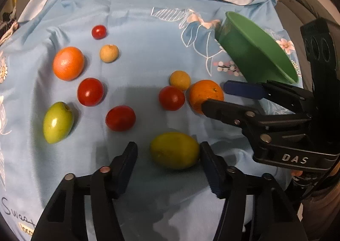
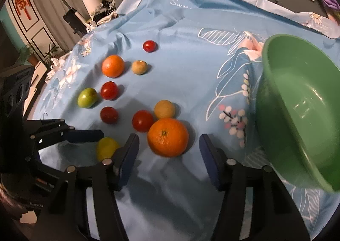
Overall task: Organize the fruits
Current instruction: 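Grasp the yellow lemon with the left tool while the right tool grasps the small orange, then carry both fruits over the green bowl and open both tools to drop them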
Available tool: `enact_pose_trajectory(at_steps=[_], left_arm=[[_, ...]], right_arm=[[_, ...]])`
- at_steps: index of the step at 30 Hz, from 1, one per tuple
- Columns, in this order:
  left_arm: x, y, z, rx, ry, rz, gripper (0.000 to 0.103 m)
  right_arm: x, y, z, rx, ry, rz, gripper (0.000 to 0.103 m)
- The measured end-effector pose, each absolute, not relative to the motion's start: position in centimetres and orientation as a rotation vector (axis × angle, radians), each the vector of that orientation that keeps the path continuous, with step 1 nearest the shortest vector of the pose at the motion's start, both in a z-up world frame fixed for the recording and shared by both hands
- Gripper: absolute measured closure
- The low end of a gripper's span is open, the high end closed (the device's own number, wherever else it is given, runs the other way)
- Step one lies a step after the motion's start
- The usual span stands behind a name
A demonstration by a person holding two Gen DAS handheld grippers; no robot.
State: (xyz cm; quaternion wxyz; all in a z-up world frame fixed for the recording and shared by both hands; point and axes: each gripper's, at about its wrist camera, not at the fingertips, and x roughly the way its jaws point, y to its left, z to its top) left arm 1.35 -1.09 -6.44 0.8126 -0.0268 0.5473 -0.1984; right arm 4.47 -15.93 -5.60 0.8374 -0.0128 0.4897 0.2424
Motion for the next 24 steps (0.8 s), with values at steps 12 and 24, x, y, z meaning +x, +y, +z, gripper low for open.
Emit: enact_pose_trajectory(at_steps=[12,24], left_arm=[[1.1,-0.9,-6.3,-0.057,1.143,-0.427,0.056],[1.8,-3.9,0.7,-0.043,0.944,-0.510,0.056]], right_arm=[[4.9,-15.4,-6.5,-0.050,1.035,0.518,0.060],[1.7,-22.0,1.2,0.080,0.792,0.418,0.060]])
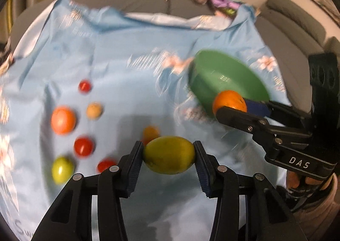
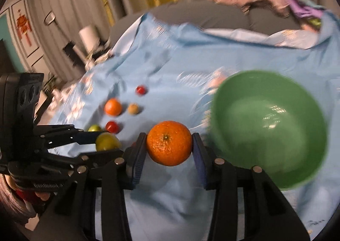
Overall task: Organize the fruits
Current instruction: 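Carry both fruits over the green bowl and open both tools to drop them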
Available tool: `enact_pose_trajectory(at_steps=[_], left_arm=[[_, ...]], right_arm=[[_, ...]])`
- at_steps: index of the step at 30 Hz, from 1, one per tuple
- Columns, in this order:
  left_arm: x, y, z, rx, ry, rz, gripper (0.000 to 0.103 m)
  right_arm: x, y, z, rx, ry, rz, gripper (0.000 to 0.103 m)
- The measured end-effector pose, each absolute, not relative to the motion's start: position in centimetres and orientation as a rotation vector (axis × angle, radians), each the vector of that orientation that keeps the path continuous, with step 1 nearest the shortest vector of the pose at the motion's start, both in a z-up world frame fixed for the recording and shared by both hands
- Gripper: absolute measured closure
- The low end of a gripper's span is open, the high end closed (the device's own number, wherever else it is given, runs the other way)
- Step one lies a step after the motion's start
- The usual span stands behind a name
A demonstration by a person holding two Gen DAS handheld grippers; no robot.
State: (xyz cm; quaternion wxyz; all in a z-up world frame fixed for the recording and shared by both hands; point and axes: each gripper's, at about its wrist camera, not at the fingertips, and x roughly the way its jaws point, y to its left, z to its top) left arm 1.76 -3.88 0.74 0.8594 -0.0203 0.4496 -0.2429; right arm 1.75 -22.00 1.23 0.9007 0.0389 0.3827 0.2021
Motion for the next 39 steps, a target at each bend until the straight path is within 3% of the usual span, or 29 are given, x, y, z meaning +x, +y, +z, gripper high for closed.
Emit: enact_pose_trajectory(at_steps=[9,20,28,30,32,39], left_arm=[[4.9,-11.3,3.6,0.020,0.843,-0.646,0.056],[8.0,-17.8,0.3,0.127,0.922,-0.664,0.056],[7.1,-16.8,0.8,0.110,0.918,-0.648,0.054],[6.8,-15.8,1.9,0.071,0.894,-0.641,0.042],[6.5,-14.3,3.0,0.013,0.878,-0.627,0.038],[4.6,-6.4,4.9,-0.278,0.873,-0.563,0.038]], right_arm=[[1.4,-29.5,1.4,0.122,0.747,0.169,0.060],[2.0,-31.8,-0.8,0.140,0.800,0.110,0.059],[1.6,-32.0,-0.2,0.159,0.791,0.105,0.057],[1.1,-32.2,0.5,0.165,0.775,0.101,0.051],[0.6,-32.4,1.0,0.174,0.760,0.089,0.047],[-1.1,-32.3,2.2,0.200,0.739,0.091,0.044]])
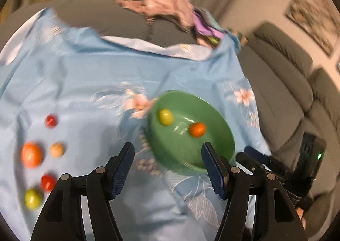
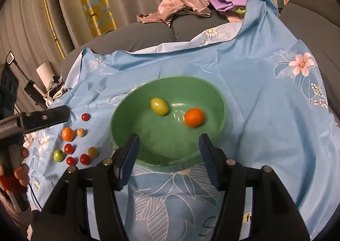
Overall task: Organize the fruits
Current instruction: 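Carry both fruits over the green bowl and open both tools to drop them, then move both open tools back from the bowl toward the remaining fruit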
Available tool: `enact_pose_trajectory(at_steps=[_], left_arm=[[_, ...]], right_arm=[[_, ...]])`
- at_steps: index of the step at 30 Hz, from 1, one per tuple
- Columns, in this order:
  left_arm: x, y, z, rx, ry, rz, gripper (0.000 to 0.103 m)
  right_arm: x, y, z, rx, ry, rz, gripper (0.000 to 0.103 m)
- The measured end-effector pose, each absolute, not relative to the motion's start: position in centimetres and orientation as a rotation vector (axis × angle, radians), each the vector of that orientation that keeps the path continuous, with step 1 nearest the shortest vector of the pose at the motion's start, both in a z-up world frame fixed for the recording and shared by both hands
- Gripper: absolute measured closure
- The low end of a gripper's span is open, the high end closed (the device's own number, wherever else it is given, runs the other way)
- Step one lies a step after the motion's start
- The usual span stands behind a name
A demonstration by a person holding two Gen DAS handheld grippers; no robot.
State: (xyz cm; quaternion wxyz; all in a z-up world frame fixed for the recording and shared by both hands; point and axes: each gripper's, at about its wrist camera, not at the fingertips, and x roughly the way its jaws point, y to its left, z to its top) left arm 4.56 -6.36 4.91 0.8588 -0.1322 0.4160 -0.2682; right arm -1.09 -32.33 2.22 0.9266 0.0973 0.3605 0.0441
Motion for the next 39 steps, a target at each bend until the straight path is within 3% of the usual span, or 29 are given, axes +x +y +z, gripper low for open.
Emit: enact_pose_trajectory(at_steps=[8,12,17,28,39], left_arm=[[0.7,3.2,3.6,-0.534,0.833,-0.455,0.036],[-1.7,6.0,3.0,-0.531,0.806,-0.417,0.007],[-3.3,8.5,1.5,-0.627,0.817,-0.420,0.007],[-4.5,8.5,0.9,-0.190,0.819,-0.203,0.007],[-2.5,9.0,-1.9,-0.157,0.919,-0.221,0.007]], right_arm=[[-2.0,-29.6,2.9,0.167,0.742,0.162,0.042],[-2.5,-27.5,3.1,0.147,0.743,0.216,0.040],[-2.8,-24.0,2.5,0.090,0.780,0.304,0.040],[-2.6,-18.4,0.9,0.004,0.864,0.441,0.038],[-1.0,-15.3,-0.1,-0.008,0.904,0.504,0.036]])
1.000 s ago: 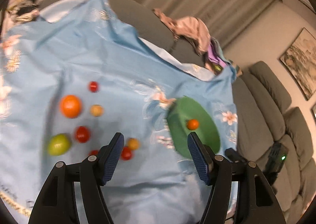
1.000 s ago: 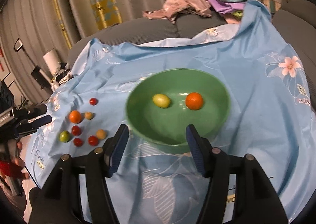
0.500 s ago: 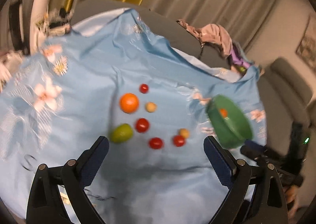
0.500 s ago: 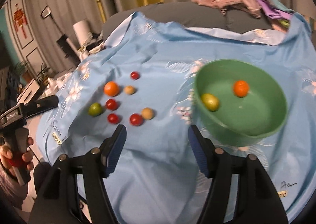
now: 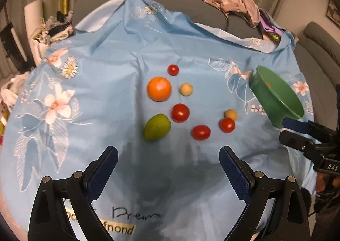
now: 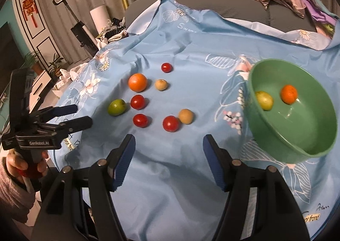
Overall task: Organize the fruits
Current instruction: 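Move both open tools back from the bowl toward the remaining fruit, then grasp the green fruit with the left tool while the right tool approaches the large orange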
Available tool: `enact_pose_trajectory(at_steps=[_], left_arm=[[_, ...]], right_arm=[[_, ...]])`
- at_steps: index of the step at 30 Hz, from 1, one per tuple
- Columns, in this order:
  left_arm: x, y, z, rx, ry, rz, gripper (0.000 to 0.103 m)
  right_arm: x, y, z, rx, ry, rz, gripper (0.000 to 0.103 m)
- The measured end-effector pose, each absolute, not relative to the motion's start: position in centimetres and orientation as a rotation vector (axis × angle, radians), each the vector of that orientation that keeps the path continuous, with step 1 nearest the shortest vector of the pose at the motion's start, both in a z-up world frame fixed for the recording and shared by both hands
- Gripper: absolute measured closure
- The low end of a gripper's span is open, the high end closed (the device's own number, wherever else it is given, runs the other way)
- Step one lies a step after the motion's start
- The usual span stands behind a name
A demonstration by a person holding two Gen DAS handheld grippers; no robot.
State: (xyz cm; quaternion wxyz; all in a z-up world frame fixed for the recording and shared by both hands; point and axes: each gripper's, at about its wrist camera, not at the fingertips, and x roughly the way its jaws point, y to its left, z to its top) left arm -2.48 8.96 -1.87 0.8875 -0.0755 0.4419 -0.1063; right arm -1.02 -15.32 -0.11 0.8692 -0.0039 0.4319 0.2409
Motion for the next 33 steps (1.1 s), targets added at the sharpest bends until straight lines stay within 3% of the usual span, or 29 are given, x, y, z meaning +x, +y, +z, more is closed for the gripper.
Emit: enact_pose_trajectory(at_steps=[4,6,7,13,24,31,33], left_arm=[[-1.5,8.9,-2.1,-0.150,0.913,-0.263,0.010],[-0.9,8.7,-2.3,-0.136,0.920,-0.288,0.023],[-0.5,8.6,-2.5,-0.127,0.929,-0.296,0.025],[1.4,8.4,-3.5,-0.083,0.956,-0.320,0.026],[4.1,7.5,-5.2,0.033,1.041,-0.346,0.046],[4.2,7.0,-5.5,0.128,1.054,-0.357,0.048],[4.2,6.3,-5.7,0.190,1.055,-0.333,0.057]], right_arm=[[-0.6,-14.7,-0.6,-0.011,0.918,0.514,0.034],[-0.3,-14.4,-0.9,-0.011,0.929,0.521,0.034],[-0.2,-14.3,-1.0,-0.011,0.931,0.524,0.034],[0.6,-13.7,-1.5,-0.017,0.943,0.543,0.034],[1.3,-13.2,-2.5,-0.021,0.971,0.556,0.034],[2.1,-12.6,-2.6,-0.038,0.971,0.559,0.034],[2.4,-12.3,-2.4,-0.035,0.964,0.561,0.034]])
